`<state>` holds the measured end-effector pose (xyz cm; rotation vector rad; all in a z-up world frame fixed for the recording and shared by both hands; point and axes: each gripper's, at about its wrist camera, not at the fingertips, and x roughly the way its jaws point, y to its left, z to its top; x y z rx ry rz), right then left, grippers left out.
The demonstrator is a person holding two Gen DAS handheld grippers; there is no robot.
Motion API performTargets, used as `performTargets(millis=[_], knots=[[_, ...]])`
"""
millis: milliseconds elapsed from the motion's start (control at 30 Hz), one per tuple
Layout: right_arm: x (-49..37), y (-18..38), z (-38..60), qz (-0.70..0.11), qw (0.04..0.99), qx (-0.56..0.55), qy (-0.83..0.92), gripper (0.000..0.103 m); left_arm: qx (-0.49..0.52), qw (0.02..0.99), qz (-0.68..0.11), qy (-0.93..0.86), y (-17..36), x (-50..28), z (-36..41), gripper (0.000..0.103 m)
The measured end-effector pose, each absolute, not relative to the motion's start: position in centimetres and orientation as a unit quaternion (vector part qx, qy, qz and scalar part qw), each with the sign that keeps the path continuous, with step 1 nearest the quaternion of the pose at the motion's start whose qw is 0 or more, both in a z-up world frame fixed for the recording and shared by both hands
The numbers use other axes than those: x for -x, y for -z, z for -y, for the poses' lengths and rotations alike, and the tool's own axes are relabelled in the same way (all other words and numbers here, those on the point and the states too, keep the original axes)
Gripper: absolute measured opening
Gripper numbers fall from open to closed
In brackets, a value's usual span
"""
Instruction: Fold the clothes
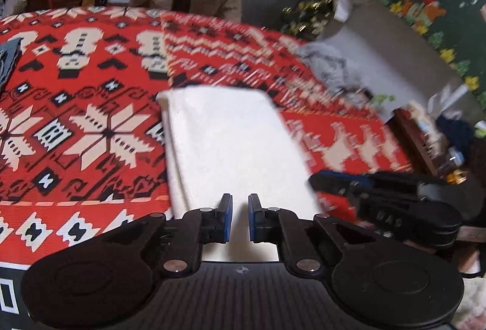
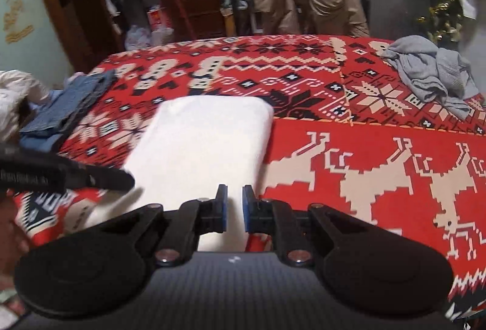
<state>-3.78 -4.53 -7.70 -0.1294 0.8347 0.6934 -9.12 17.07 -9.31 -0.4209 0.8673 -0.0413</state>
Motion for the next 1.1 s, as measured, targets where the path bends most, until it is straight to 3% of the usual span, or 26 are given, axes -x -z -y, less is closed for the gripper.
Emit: performTargets(millis=[367, 833, 1100], knots=[[6.6, 8.1, 9.2, -0.430, 0.828, 0.014, -0.359, 0.011, 0.222, 0.883, -0.412, 0.033, 8.3, 12.3, -17.7, 0.011], [-3.4, 10.6, 5.1, -0.393, 0.851, 0.040, -0.345, 0.009, 0.196, 0.884, -0.423, 0.029, 8.2, 1.4, -13.2, 0.011], [1.1, 11.4, 5.4, -0.398, 0.838, 0.058, -0.368, 0.007, 0.175, 0.878, -0.444, 0.039, 9.2, 2.9, -11.2, 0.011]])
